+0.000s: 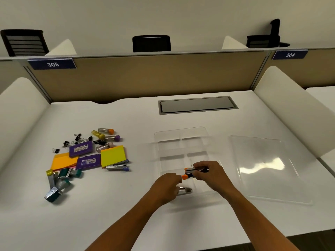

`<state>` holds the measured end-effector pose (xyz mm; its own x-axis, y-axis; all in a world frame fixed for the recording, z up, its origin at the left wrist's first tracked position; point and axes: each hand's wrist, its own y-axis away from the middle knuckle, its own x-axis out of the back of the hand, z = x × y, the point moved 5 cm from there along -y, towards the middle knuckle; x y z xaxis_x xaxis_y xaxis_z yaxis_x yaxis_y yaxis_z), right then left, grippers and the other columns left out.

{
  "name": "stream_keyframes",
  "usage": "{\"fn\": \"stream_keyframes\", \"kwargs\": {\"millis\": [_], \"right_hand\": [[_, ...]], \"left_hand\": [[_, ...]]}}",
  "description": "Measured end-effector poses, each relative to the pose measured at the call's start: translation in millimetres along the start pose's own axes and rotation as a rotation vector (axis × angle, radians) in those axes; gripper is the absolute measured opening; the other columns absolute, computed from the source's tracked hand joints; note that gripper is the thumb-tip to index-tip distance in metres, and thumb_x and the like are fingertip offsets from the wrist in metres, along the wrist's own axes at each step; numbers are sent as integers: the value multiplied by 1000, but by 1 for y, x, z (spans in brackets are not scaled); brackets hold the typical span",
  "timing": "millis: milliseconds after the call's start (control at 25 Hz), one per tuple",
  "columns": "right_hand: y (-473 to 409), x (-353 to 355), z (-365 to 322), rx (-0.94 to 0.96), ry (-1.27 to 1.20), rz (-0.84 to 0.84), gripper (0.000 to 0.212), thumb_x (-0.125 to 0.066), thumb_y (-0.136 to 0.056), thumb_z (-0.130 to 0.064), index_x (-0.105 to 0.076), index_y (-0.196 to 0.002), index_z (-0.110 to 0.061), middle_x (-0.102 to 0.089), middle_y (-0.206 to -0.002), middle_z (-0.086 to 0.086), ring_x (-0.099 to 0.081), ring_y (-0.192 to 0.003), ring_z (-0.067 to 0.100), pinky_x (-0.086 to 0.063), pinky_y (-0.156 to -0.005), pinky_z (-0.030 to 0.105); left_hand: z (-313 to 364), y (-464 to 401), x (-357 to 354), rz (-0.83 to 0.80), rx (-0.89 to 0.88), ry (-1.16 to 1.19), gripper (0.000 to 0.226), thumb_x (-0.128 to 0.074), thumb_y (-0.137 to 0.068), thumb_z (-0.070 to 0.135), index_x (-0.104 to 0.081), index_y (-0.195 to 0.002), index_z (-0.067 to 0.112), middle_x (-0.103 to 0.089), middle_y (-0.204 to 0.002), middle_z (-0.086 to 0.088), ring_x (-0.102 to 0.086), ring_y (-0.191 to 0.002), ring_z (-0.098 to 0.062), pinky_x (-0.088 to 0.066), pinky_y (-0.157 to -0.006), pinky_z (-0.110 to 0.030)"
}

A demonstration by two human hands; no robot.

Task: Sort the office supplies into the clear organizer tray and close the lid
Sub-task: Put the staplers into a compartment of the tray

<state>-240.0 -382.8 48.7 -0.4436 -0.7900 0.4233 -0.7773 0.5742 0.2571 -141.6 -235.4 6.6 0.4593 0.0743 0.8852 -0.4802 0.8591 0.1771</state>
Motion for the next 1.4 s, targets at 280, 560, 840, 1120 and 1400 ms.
{"fn": "stream_keyframes", "kwargs": {"millis": [280,560,840,1120,1400], "right_hand": [[-12,-35,-8,47,276,-67,37,-80,-77,-21,-72,-113,-15,-63,-107,-4,-59,-96,9,-42,-75,6],[-13,-72,-3,58,329,-11,26,-74,-84,-15,-69,-110,-13,-67,-111,2,-61,-93,11,-47,-84,16],[-11,-76,-5,128,323,64,18,-74,-84,-18,-72,-102,-15,-68,-98,-3,-62,-88,10,-52,-82,23],[-16,-87,-4,169,679,-96,22,-63,-93,-24,-65,-114,-20,-63,-111,0,-59,-96,16,-38,-79,21],[-16,-106,4,189,1114,-368,31,-63,-89,-17,-57,-119,-23,-63,-113,3,-63,-97,20,-47,-78,26]], "left_hand": [[-13,41,20,354,-217,-4,17,-61,-87,22,-70,-101,18,-70,-98,1,-61,-92,-18,-43,-95,-33],[-41,63,24,440,-147,13,17,-60,-87,23,-70,-101,22,-70,-102,6,-60,-101,-13,-43,-96,-29],[-53,73,16,442,-74,48,20,-57,-90,25,-69,-106,23,-69,-109,5,-57,-109,-12,-32,-101,-22],[-61,78,16,447,-59,44,19,-58,-90,25,-68,-105,23,-68,-108,7,-56,-109,-11,-31,-101,-21],[-66,81,15,469,-49,55,19,-57,-90,26,-68,-106,24,-68,-109,7,-56,-111,-11,-32,-102,-23]]}}
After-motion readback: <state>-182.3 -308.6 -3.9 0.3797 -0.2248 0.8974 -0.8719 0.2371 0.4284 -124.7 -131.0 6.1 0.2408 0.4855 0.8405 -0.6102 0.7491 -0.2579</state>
